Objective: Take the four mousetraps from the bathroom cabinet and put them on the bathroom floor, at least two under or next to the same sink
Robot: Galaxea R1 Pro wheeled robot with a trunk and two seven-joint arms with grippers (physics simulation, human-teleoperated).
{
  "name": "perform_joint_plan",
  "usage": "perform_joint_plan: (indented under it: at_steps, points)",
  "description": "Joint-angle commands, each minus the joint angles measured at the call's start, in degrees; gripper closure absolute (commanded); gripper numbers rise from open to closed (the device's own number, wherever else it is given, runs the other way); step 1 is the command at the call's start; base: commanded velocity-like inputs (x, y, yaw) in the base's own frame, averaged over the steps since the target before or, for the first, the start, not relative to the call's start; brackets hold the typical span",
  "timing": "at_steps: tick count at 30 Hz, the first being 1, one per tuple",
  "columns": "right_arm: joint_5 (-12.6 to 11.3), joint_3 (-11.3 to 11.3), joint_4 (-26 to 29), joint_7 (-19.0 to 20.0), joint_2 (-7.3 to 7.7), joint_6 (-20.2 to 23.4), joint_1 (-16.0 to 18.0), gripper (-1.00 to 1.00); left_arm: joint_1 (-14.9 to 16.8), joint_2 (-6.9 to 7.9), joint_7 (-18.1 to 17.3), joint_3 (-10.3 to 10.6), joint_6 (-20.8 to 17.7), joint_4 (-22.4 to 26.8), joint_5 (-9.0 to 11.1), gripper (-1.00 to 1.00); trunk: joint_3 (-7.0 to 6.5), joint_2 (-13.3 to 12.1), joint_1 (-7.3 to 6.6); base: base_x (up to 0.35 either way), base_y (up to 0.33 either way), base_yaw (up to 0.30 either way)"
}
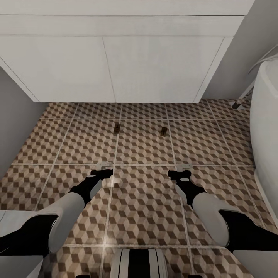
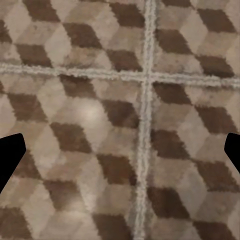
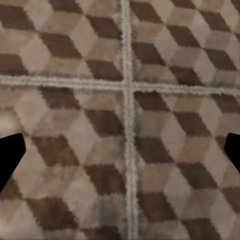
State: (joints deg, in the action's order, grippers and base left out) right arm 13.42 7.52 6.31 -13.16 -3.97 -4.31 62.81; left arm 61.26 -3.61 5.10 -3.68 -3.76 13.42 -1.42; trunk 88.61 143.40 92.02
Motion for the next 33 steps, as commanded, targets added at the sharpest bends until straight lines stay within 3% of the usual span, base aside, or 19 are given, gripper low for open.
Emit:
perform_joint_plan:
  at_steps: [1, 17, 33]
  points:
    - [0.54, 0.48, -0.07, -0.14, -0.02, -0.14, 0.03, -1.0, -0.01, -0.05, 0.04, -0.37, -0.34, 0.12, -0.13, -1.0, 0.03, 0.01, -0.01, 0.0, 0.0, 0.0]
    - [0.55, 0.41, -0.07, -0.11, -0.02, 0.17, 0.03, -1.0, -0.01, -0.33, 0.18, -0.37, -0.79, 0.1, -0.07, -1.0, 0.03, 0.01, -0.01, 0.0, 0.0, 0.0]
    - [0.63, 0.48, -0.07, -0.11, -0.07, 0.18, 0.03, -1.0, -0.01, -1.78, 1.8, -0.42, -0.7, -0.05, -0.16, -1.0, 0.03, 0.01, -0.01, 0.0, 0.0, 0.0]
